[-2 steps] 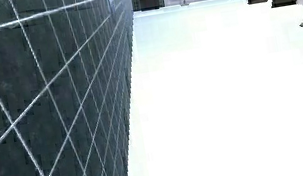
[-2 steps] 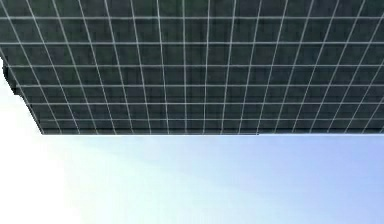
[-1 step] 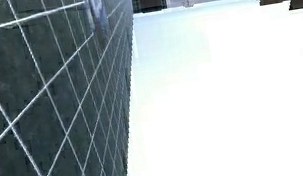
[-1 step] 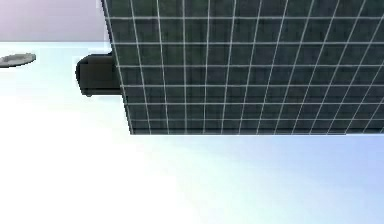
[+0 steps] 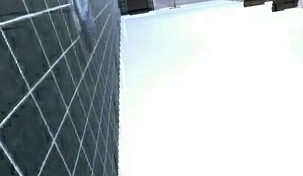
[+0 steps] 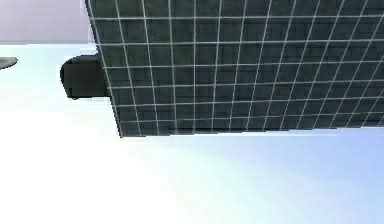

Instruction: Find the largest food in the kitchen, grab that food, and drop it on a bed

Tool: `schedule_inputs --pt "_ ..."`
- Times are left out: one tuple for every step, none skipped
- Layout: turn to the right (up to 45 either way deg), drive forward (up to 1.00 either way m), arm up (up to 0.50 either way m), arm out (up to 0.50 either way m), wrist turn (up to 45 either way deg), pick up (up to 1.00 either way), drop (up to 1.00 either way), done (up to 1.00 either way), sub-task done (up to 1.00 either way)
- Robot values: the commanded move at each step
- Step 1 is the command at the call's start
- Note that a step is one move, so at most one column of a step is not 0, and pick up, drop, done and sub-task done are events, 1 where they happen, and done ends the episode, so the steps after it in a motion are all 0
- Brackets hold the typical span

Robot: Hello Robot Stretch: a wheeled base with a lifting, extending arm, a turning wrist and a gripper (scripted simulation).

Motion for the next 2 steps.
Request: schedule_inputs --pt "0.0 1.0 0.0 0.0 0.0 0.0 0.0 0.0 0.0" --pt "0.0 1.0 0.0 0.0 0.0 0.0 0.0 0.0 0.0"
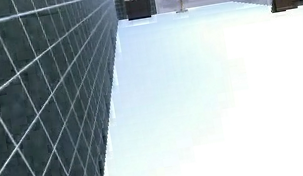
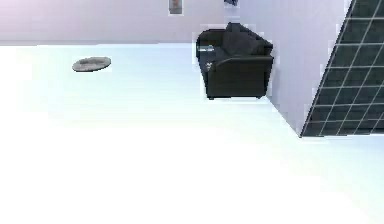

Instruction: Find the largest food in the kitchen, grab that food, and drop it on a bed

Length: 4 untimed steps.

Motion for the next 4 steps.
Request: schedule_inputs --pt "0.0 1.0 0.0 0.0 0.0 0.0 0.0 0.0 0.0" --pt "0.0 1.0 0.0 0.0 0.0 0.0 0.0 0.0 0.0" --pt "0.0 1.0 0.0 0.0 0.0 0.0 0.0 0.0 0.0" --pt "0.0 1.0 0.0 0.0 0.0 0.0 0.0 0.0 0.0"
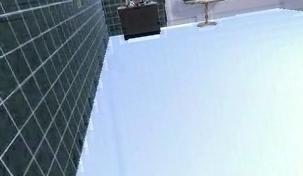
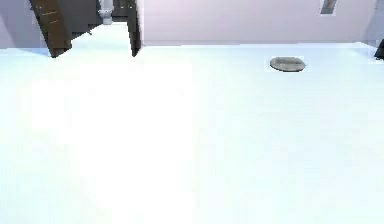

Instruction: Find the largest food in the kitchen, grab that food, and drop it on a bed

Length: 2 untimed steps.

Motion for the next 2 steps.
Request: schedule_inputs --pt "0.0 1.0 0.0 0.0 0.0 0.0 0.0 0.0 0.0" --pt "0.0 1.0 0.0 0.0 0.0 0.0 0.0 0.0 0.0"
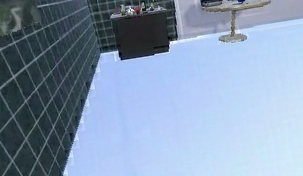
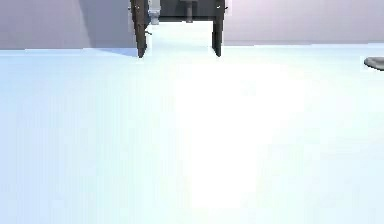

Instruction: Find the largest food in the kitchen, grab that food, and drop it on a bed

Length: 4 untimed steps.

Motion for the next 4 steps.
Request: schedule_inputs --pt "0.0 1.0 0.0 0.0 0.0 0.0 0.0 0.0 0.0" --pt "0.0 1.0 0.0 0.0 0.0 0.0 0.0 0.0 0.0" --pt "0.0 1.0 0.0 0.0 0.0 0.0 0.0 0.0 0.0" --pt "-3.0 0.0 0.0 0.0 0.0 0.0 0.0 0.0 0.0"
